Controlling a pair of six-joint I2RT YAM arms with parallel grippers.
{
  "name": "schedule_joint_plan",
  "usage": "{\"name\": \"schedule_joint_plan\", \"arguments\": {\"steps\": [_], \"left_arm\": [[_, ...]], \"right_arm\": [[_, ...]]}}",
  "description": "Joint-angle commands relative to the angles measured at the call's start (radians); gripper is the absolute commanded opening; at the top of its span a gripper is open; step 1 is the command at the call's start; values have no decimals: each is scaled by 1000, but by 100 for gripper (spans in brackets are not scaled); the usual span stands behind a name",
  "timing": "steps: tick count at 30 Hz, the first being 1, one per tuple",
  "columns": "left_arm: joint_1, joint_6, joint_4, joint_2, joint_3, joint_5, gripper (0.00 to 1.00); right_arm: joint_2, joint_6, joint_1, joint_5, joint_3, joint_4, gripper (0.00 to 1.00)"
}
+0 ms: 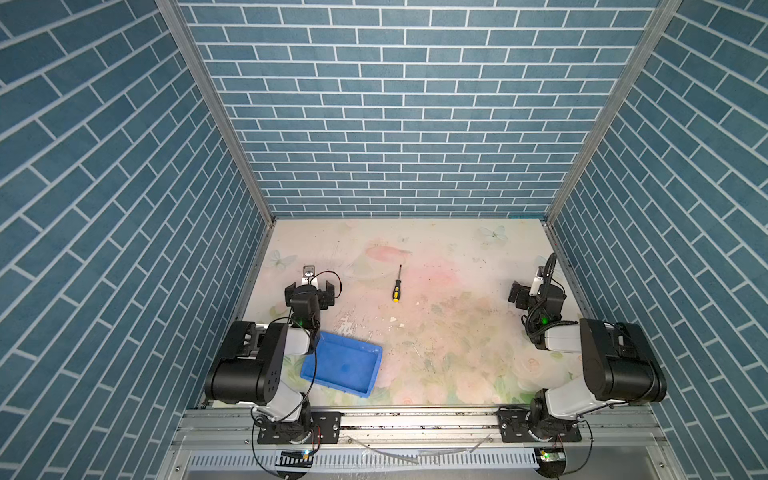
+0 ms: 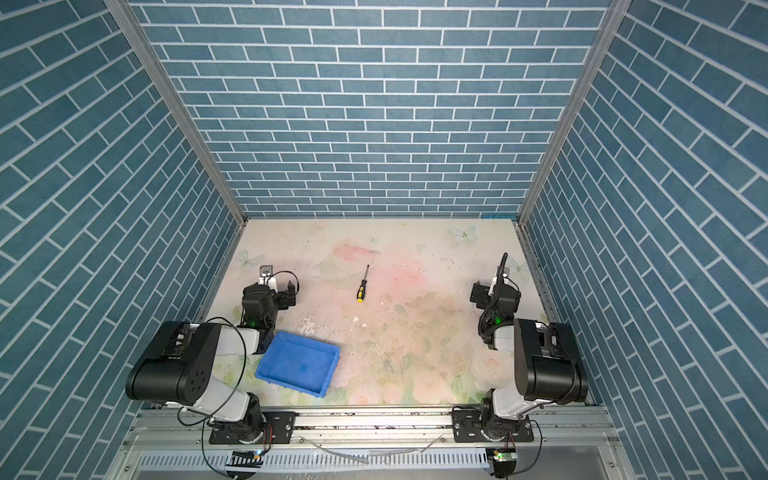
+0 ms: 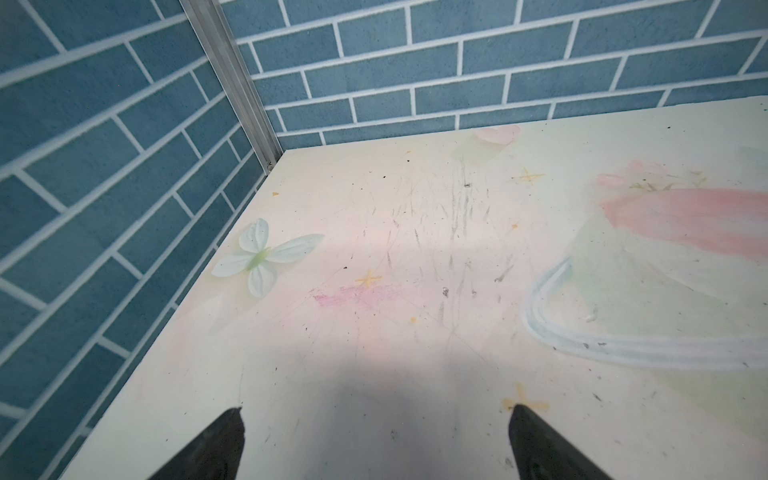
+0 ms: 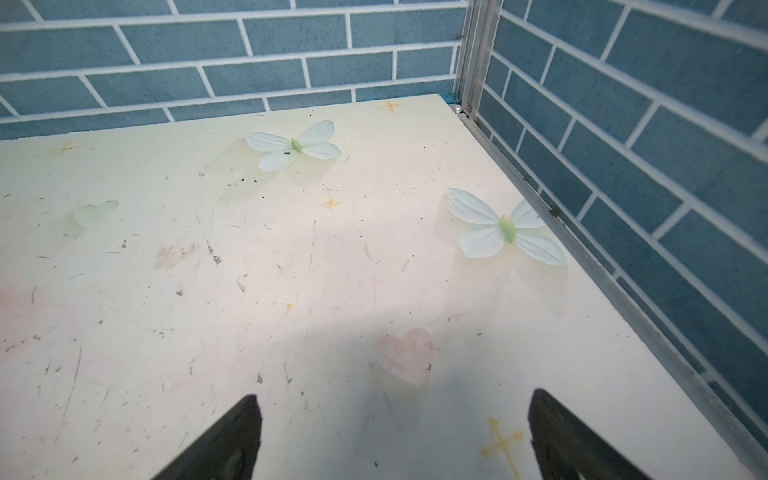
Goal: Put the screwdriver in the bin
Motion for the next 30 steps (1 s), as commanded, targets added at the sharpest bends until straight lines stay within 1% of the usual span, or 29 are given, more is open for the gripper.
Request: {"name": "schedule_joint_plan", "arguments": {"steps": [1, 14, 19, 27, 30], "left_arm": [[4, -4, 15, -2, 13, 2, 100], [4, -4, 15, -3, 15, 1, 100], [4, -4, 16, -3, 13, 2, 100], [4, -4, 15, -3, 14, 2, 100], [0, -5, 23, -8, 8, -16, 100]], "right_arm": [[5, -14, 5, -7, 18, 16, 99], [6, -16, 4, -11, 19, 14, 99], [6, -29, 4, -43, 26, 2, 99], [7, -28, 4, -49, 28, -1, 99], [-1, -36, 4, -64, 19, 11, 99]]}}
